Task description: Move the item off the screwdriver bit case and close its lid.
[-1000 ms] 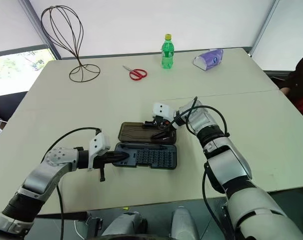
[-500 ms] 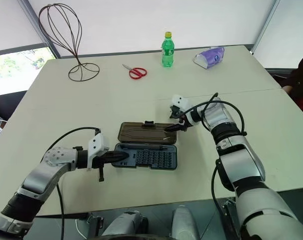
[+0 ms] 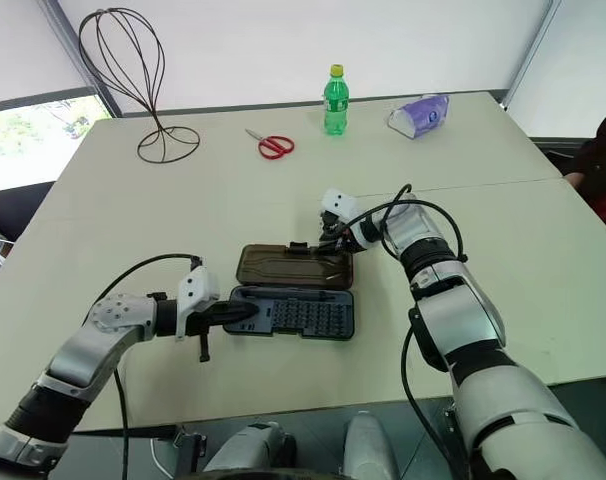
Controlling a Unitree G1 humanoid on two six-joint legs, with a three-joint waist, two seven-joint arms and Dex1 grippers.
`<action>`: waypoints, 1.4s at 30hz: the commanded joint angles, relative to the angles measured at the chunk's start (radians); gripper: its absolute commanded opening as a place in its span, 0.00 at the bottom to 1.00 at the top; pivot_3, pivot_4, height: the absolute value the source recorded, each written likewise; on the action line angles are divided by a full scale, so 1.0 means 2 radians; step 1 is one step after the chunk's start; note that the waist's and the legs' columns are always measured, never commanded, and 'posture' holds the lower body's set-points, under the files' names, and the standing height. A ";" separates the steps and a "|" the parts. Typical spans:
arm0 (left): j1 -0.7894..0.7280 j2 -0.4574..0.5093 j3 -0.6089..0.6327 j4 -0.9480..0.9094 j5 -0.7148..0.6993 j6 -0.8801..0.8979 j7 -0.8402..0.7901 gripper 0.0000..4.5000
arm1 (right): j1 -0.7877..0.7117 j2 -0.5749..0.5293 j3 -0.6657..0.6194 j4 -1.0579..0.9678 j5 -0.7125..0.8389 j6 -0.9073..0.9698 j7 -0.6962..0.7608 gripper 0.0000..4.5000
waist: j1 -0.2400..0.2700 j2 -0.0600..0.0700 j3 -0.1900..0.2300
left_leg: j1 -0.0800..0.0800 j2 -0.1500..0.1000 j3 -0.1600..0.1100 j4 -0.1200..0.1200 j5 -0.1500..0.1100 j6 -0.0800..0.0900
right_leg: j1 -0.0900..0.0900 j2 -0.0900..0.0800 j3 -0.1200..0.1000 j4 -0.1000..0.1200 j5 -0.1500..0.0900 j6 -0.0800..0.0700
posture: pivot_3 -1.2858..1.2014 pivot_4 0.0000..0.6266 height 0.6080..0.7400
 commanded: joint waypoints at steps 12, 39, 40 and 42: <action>0.028 -0.004 -0.015 0.007 0.026 0.020 0.023 0.00 | 0.030 -0.050 0.008 -0.113 -0.068 -0.154 -0.136 0.01 | 0.001 0.000 -0.001 | 0.000 0.000 0.000 0.000 0.000 -0.001 | 0.000 0.000 0.000 0.000 0.000 0.000 | 0.52 0.24 1.00; -0.177 -0.047 0.223 0.116 -0.201 0.176 0.162 0.00 | 0.249 -0.131 -0.006 -0.574 -0.136 -0.085 -0.224 0.01 | 0.013 -0.006 0.011 | -0.010 0.000 0.000 0.002 0.001 -0.002 | -0.010 0.000 -0.001 0.001 0.000 0.000 | 0.52 0.24 1.00; -0.189 -0.049 0.193 0.156 -0.157 0.142 0.160 0.00 | 0.249 -0.131 -0.005 -0.575 -0.137 -0.083 -0.224 0.01 | 0.012 -0.007 0.011 | -0.010 0.000 0.000 0.002 0.001 -0.002 | -0.010 0.000 -0.001 0.001 0.000 0.000 | 0.52 0.24 1.00; -0.211 -0.057 0.140 0.233 -0.087 0.082 0.146 0.00 | 0.248 -0.128 -0.003 -0.576 -0.139 -0.080 -0.225 0.01 | 0.011 -0.007 0.011 | -0.010 0.000 0.000 0.002 0.001 -0.002 | -0.010 0.000 -0.001 0.001 0.000 0.000 | 0.52 0.24 1.00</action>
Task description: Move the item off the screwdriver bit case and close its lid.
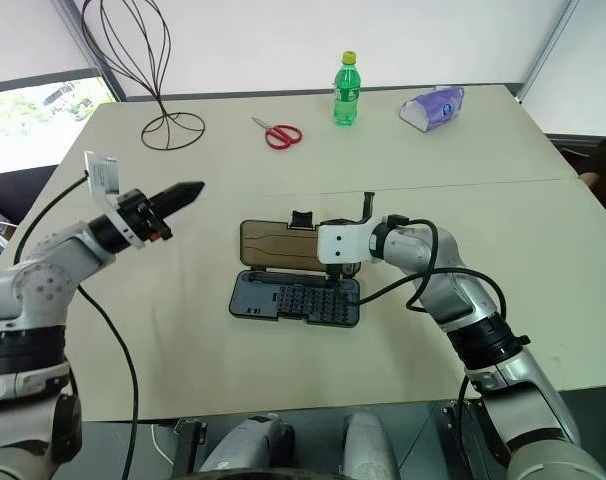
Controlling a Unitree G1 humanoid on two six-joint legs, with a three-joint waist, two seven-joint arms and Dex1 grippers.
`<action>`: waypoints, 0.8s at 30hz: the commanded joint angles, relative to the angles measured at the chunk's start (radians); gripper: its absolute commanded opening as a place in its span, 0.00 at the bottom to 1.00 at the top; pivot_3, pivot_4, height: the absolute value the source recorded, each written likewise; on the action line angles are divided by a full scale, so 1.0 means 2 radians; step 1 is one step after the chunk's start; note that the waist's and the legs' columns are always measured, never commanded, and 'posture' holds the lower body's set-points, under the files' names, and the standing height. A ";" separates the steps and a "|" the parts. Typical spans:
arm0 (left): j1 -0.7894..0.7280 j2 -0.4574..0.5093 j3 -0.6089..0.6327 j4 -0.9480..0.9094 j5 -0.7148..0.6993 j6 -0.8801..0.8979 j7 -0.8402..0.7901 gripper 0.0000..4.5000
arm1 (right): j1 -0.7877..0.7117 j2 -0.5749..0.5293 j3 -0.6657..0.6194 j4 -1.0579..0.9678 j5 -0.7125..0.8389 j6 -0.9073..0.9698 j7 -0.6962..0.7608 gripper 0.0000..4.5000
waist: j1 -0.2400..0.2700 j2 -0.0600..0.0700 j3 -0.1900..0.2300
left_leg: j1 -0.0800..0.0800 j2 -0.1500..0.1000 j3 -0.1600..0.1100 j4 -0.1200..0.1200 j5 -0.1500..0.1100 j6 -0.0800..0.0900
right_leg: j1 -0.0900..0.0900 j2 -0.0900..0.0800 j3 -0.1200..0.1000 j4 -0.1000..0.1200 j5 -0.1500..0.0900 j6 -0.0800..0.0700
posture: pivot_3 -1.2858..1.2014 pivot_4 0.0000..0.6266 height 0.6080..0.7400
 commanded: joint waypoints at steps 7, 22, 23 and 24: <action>-0.107 -0.065 -0.116 0.316 0.159 -0.195 -0.141 0.00 | -0.013 0.010 -0.002 -0.022 -0.005 0.010 -0.010 0.01 | 0.000 -0.001 0.000 | -0.003 0.000 -0.001 0.002 0.000 0.000 | -0.002 0.000 -0.001 0.001 0.000 0.000 | 0.52 0.24 1.00; -0.198 -0.105 -0.077 0.469 0.183 -0.212 -0.250 0.00 | -0.011 0.013 -0.009 -0.053 -0.003 0.030 -0.013 0.87 | -0.008 -0.001 0.000 | -0.009 -0.002 -0.002 0.008 0.000 0.000 | -0.006 0.000 -0.002 0.003 0.000 0.000 | 0.52 0.24 1.00; -0.199 -0.106 -0.075 0.468 0.181 -0.206 -0.256 0.00 | -0.010 0.013 -0.009 -0.056 -0.003 0.030 -0.014 0.99 | -0.009 -0.001 0.000 | -0.009 -0.002 -0.002 0.008 0.000 0.000 | -0.006 0.000 -0.002 0.003 0.000 0.000 | 0.52 0.24 1.00; -0.201 -0.107 -0.072 0.465 0.178 -0.197 -0.264 0.00 | -0.010 0.012 -0.010 -0.060 -0.004 0.032 -0.014 1.00 | -0.009 -0.001 0.000 | -0.009 -0.002 -0.002 0.008 0.000 0.000 | -0.006 0.000 -0.002 0.004 0.000 0.000 | 0.52 0.24 1.00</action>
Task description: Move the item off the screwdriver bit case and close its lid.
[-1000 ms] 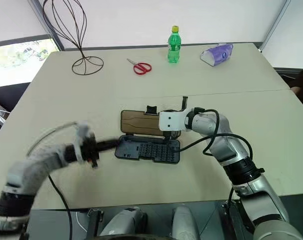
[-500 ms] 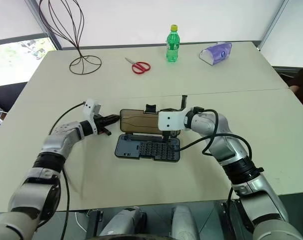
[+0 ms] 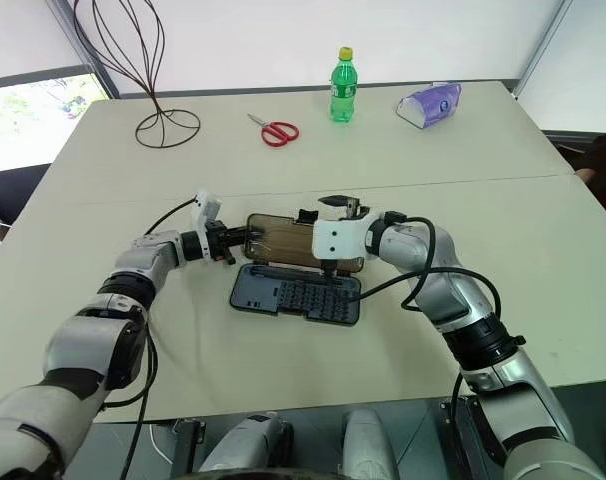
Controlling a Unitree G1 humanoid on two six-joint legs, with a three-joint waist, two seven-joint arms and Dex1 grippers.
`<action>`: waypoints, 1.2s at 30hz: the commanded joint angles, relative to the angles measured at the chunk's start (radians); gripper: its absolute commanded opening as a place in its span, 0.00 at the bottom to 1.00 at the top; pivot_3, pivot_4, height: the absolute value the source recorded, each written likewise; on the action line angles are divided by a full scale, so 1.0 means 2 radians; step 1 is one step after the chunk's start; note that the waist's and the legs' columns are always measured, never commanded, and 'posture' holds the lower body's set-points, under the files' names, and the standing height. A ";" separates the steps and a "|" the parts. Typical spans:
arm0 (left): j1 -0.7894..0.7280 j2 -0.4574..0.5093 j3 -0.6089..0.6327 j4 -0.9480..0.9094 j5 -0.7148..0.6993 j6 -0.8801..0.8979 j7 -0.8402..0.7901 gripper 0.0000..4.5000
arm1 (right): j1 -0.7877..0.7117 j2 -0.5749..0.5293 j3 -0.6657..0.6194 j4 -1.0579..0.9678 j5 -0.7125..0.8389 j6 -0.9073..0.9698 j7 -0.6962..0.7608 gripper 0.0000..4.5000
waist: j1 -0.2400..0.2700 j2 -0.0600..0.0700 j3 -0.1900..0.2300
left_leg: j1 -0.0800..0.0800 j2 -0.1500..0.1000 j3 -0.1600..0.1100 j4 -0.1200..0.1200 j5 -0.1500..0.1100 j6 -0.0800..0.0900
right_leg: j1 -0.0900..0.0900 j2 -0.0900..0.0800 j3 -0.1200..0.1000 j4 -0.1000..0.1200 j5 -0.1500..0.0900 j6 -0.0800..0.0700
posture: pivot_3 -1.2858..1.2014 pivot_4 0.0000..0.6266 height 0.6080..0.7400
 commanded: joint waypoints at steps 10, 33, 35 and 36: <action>-0.004 0.026 0.007 -0.088 -0.019 0.116 -0.139 0.00 | -0.072 -0.007 -0.265 -0.238 0.404 0.501 0.146 1.00 | -0.001 0.000 0.000 | -0.005 0.000 -0.001 0.003 0.000 0.000 | -0.004 -0.001 0.000 0.004 0.000 0.000 | 0.52 0.24 1.00; -0.042 0.035 -0.098 -0.175 0.034 0.021 -0.082 0.00 | 0.129 -0.150 -0.060 -0.375 0.484 0.484 0.072 0.47 | 0.011 -0.001 0.000 | -0.006 -0.001 0.000 0.008 -0.001 0.002 | -0.003 -0.003 0.000 0.004 0.000 0.000 | 0.52 0.24 1.00; -0.051 0.020 -0.123 -0.124 0.068 -0.028 -0.089 0.00 | 0.137 -0.151 -0.022 -0.356 0.456 0.454 0.069 0.20 | 0.010 -0.002 0.000 | -0.006 -0.001 0.001 0.008 -0.001 0.002 | -0.003 -0.002 0.000 0.004 0.000 0.000 | 0.52 0.24 1.00; -0.055 0.013 -0.133 -0.102 0.082 -0.047 -0.096 0.00 | 0.138 -0.153 -0.007 -0.345 0.442 0.440 0.068 0.10 | 0.011 -0.002 0.000 | -0.006 -0.001 0.000 0.008 -0.001 0.002 | -0.003 -0.002 0.000 0.004 0.000 0.000 | 0.52 0.24 1.00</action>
